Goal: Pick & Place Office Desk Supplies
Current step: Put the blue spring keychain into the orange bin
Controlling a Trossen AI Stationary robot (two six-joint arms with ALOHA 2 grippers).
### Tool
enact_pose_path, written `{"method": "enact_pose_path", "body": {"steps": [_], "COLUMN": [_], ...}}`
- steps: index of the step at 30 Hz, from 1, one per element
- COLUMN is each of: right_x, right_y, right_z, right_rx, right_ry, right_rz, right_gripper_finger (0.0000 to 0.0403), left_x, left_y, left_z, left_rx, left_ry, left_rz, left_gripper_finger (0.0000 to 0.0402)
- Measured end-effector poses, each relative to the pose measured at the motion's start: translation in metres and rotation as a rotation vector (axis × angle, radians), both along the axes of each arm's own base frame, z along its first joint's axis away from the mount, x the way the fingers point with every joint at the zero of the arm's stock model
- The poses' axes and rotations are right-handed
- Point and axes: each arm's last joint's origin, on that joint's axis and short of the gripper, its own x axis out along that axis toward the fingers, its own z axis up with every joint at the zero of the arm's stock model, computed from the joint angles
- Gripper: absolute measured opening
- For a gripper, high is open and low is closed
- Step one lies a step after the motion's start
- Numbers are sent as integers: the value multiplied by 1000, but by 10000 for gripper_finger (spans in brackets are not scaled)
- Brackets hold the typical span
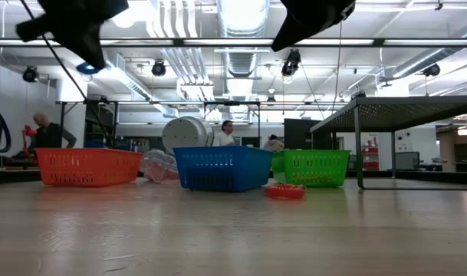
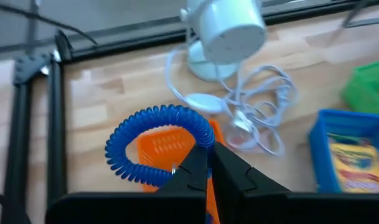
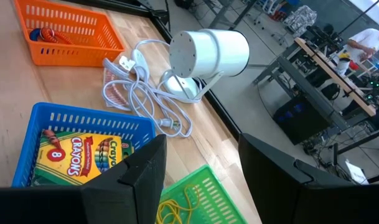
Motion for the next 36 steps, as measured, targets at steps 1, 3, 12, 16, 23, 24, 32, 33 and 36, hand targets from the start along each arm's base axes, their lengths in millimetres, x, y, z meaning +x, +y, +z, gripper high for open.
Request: {"method": "enact_pose_path", "body": {"steps": [1,3,12,16,23,24,32,33,36], "right_x": [0,0,0,0,0,0,0,0,0], "right_y": [0,0,0,0,0,0,0,0,0], "right_z": [0,0,0,0,0,0,0,0,0], "right_rx": [0,0,0,0,0,0,0,0,0], "right_ry": [0,0,0,0,0,0,0,0,0], "right_rz": [0,0,0,0,1,1,1,1,1], "right_gripper_finger": [199,199,199,199,199,199,199,199,199], "left_x": [3,8,27,25,17,16,11,10,10], "left_y": [6,18,64,75,78,77,74,74,73], "left_z": [0,-1,-31,-54,-90,-95,-121,-123,-123], "left_rx": [0,-20,-178,-304,-420,-427,-512,-520,-525], "left_ry": [21,57,112,102,100,93,43,44,39], "left_rz": [1,7,-97,-97,-102,-105,-113,-113,-117], "left_gripper_finger": [8,8,12,20,24,24,25,25,25]}}
